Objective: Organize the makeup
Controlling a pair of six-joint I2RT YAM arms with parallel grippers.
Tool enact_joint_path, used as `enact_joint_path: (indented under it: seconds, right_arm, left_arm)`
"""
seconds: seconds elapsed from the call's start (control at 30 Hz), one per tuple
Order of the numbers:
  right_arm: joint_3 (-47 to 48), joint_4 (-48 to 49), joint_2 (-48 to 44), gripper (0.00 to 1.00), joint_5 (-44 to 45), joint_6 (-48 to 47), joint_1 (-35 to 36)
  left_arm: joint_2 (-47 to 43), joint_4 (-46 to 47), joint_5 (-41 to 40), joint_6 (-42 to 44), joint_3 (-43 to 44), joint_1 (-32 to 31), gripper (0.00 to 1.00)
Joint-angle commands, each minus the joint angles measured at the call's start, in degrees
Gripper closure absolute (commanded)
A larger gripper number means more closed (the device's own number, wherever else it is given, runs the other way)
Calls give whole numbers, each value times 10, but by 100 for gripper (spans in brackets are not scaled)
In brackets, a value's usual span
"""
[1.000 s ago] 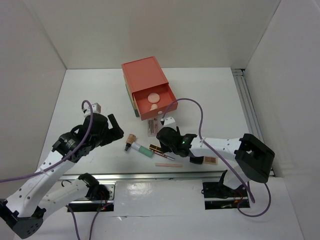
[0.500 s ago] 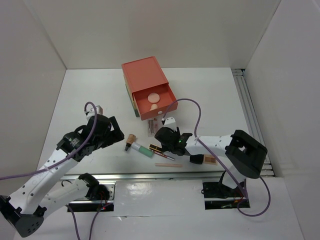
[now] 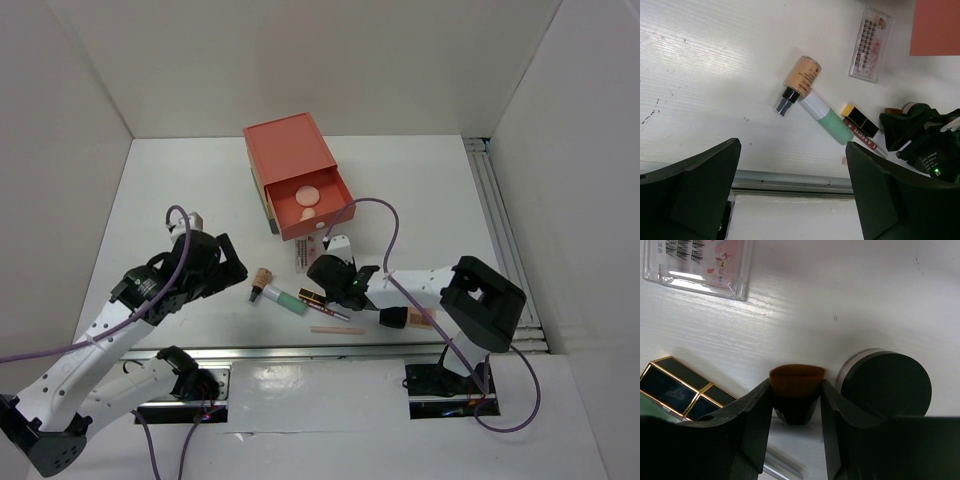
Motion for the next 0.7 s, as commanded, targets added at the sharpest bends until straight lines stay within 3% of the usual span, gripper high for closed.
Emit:
enact_joint_path:
  seconds: [0.0,0.2,0.53,0.67]
  right_arm:
    - [15,18,-17,69,22,14,-2]
    - [39,-15,-80,86,33,-20,4]
    - [153,-35,-232,83,-114,-158,31]
    - [217,10,-227,81,-104,-217,23]
  left_arm:
    - [-7,-6,-5,-5,-2,-3,0]
    - [-7,-6,-5,-5,-2,-3,0]
    - [-2,11,7,5,-18,-3,0]
    - [4,48,31,35,-30,-3,0]
